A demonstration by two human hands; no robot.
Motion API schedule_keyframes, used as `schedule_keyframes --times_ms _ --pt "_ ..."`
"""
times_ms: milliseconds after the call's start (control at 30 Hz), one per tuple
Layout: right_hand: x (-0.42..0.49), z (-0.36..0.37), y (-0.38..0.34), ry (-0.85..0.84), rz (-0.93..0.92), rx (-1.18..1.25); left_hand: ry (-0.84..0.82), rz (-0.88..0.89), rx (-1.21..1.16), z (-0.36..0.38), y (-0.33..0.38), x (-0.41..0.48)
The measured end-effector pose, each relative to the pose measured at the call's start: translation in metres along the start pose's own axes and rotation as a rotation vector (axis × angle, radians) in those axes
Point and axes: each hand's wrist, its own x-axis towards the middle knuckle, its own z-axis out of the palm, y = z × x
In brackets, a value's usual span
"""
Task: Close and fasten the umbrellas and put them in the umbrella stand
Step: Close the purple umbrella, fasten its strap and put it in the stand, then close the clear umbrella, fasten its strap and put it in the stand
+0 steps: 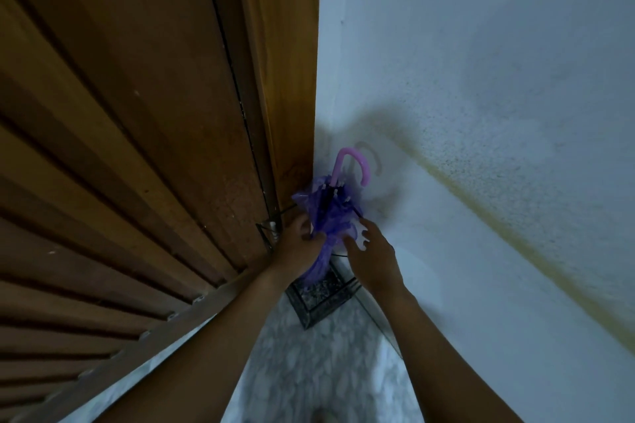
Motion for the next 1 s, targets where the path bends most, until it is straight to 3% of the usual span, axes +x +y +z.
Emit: schedule_keyframes --times_ms 233,433,700,1000 --pt "-0.048 -0.043 -0.059 0.005 -0.015 -0.038 0.0 -0.044 0.076 -0.027 0.058 -0.055" --pt "-0.136 -0.098 -0.136 0.106 -0.065 -0.1 -0.056 0.142 0.212 -0.047 0.131 -0.144" --pt "-0.336 -0.169 -0.199 0.315 -0.078 -0.007 -0.173 0.415 0.337 -0.043 0.208 -0.321" --pt "-0.574 -0.26 -0.181 0.685 0.036 -0.031 -0.582 0.658 0.412 0.049 0.245 -0.511"
